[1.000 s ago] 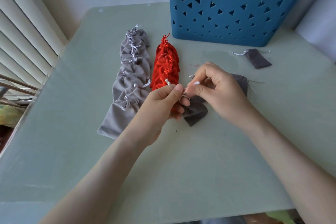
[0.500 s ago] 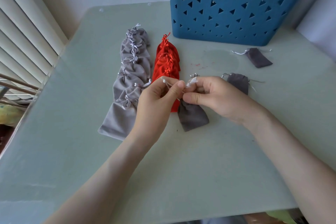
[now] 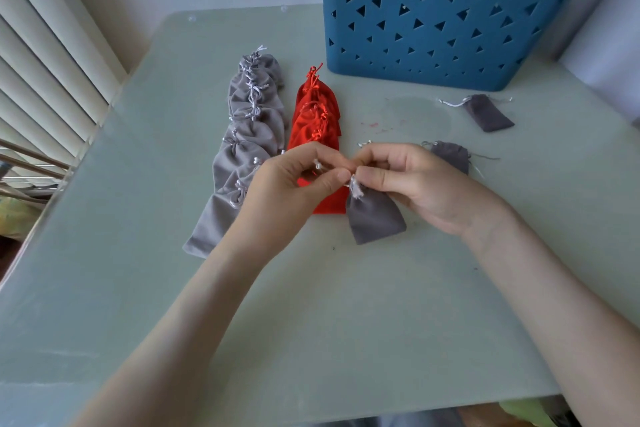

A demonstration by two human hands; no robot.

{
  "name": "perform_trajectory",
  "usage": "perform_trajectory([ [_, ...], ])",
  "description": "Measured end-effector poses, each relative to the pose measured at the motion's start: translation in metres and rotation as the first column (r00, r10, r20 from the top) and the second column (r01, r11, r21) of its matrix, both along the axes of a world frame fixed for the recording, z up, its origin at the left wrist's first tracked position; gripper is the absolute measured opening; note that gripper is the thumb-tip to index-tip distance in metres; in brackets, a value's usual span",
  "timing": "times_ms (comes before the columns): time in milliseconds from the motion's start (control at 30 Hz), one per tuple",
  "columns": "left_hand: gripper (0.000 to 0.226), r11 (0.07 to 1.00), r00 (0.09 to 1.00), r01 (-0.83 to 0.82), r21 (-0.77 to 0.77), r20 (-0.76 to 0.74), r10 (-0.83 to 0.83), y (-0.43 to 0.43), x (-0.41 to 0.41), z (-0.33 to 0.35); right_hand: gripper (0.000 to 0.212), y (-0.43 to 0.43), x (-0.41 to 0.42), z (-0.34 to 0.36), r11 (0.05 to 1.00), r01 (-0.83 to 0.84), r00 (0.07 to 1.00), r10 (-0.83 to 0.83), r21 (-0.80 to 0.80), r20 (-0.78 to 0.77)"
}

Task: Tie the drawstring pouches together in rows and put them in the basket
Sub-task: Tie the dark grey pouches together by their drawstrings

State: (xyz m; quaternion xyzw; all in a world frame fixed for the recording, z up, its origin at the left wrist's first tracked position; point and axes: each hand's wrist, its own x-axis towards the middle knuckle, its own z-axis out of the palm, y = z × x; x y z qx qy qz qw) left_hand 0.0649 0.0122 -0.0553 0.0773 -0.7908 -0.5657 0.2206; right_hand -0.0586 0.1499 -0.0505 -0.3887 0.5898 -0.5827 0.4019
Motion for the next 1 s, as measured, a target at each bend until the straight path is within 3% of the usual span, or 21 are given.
perform_trajectory([
  [133,0.014,0.876,0.979,-0.201,-0.439,-0.05,0.2,0.005,-0.002,-0.003,0.006,-0.001,-0.001,-0.002,0.996,0.072,0.985,-0.061,0.061,-0.164],
  [267,0.008,0.643,0.97,-0.24,-0.728,-0.154,0.187,0.007,-0.012,-0.014,0.011,-0.006,0.003,-0.005,0.991,0.083,0.967,-0.056,0.103,-0.247],
  [400,0.014,0.592,0.941,-0.336,-0.732,-0.235,0.243,0.007,-0.011,-0.015,0.002,-0.008,0.004,-0.006,0.99,0.122,0.984,-0.112,0.067,-0.136],
  [533,0.012,0.607,0.938,-0.345,-0.716,-0.285,0.197,0.008,-0.009,-0.013,0.022,-0.011,0.006,-0.007,0.994,0.104,0.994,-0.103,0.034,-0.03],
  [900,0.013,0.574,0.931,-0.362,-0.735,-0.313,0.187,0.009,-0.007,-0.017,0.011,-0.007,-0.001,-0.006,0.997,0.074,0.997,-0.074,-0.011,-0.025],
  [1000,0.016,0.563,0.934,-0.358,-0.745,-0.299,0.198,0.01,-0.007,-0.017,0.021,-0.007,-0.001,-0.005,0.995,0.1,0.991,-0.099,0.001,-0.093],
])
